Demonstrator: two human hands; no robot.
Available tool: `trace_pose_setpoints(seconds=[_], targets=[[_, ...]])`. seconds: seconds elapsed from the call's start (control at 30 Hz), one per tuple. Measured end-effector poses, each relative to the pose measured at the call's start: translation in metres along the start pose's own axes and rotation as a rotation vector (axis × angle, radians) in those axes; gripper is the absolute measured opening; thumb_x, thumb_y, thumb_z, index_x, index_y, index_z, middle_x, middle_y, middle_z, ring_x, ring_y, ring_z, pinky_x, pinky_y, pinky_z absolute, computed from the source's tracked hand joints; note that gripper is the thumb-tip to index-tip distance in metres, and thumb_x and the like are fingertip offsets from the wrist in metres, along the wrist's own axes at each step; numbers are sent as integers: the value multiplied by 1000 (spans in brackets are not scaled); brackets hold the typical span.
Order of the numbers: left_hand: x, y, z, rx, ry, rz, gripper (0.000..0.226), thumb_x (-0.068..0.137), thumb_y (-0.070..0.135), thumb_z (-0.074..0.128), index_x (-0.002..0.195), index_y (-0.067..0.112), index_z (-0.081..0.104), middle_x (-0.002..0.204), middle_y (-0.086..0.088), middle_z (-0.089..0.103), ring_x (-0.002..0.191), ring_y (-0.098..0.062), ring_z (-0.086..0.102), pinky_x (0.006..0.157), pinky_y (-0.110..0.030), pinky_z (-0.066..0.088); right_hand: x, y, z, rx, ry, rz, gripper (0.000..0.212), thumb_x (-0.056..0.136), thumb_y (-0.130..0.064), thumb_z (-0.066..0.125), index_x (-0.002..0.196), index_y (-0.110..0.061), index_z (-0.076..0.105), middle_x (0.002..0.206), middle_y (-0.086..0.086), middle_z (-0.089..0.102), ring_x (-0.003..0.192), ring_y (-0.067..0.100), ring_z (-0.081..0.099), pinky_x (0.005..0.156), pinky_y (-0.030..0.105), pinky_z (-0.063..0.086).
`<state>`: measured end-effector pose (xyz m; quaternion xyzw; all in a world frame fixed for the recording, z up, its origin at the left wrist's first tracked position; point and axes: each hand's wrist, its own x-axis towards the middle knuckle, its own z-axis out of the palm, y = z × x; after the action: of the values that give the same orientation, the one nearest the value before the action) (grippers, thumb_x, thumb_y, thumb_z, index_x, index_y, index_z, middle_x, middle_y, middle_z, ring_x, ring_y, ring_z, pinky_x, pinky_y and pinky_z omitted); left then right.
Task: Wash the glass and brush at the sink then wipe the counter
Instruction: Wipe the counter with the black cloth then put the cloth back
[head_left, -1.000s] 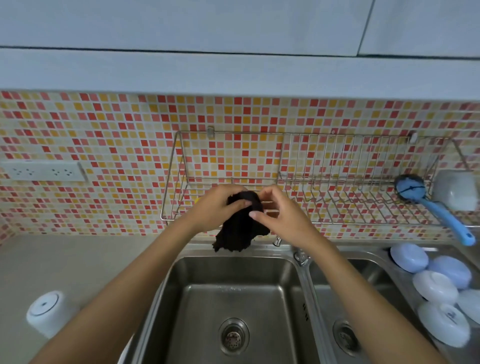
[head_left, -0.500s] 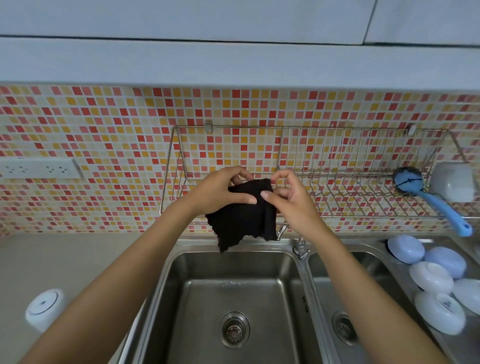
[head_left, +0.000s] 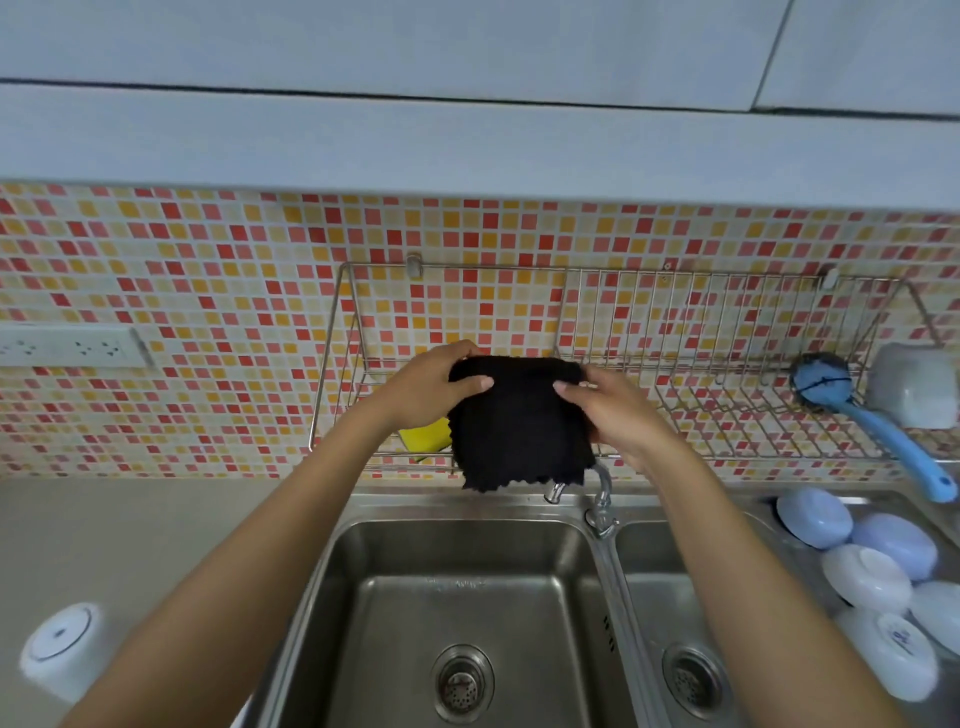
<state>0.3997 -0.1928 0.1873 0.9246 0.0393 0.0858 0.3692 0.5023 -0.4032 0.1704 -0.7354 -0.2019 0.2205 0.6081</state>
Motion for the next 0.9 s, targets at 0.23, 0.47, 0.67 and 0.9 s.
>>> trace_pose_setpoints(seconds=[0.23, 0.47, 0.67, 0.9], targets=[[55, -42, 20, 19, -13, -153, 24, 93, 23, 63, 115, 16, 59, 116, -7, 58, 108, -28, 56, 83, -33, 45, 44, 11, 10, -675, 63, -68, 10, 91, -22, 62, 95, -14, 66, 79, -6, 58, 82, 16, 57, 56, 19, 39], [87, -66, 32, 63, -1, -182, 25, 90, 18, 66, 113, 12, 59, 120, -10, 57, 103, -24, 54, 79, -29, 42, 87, 16, 21, -982, 106, -19, 13, 89, -18, 65, 85, -6, 61, 86, 9, 63, 85, 25, 62, 57, 25, 40], [84, -67, 29, 234, 12, -205, 42, 88, 33, 68, 122, 12, 55, 127, -11, 52, 118, -29, 50, 91, -33, 42, 87, 27, 35, -1088, 135, -73, 59, 87, -11, 65, 138, -10, 36, 127, 14, 53, 115, 30, 52, 92, 39, 48], [24, -73, 2, 549, -195, -378, 98, 69, 75, 62, 147, 28, 27, 151, -8, 29, 139, -35, 28, 109, -52, 33, 49, 42, 55, -1016, -113, -227, 46, 103, -32, 35, 144, -12, 39, 153, 8, 34, 138, 29, 35, 110, 39, 32]])
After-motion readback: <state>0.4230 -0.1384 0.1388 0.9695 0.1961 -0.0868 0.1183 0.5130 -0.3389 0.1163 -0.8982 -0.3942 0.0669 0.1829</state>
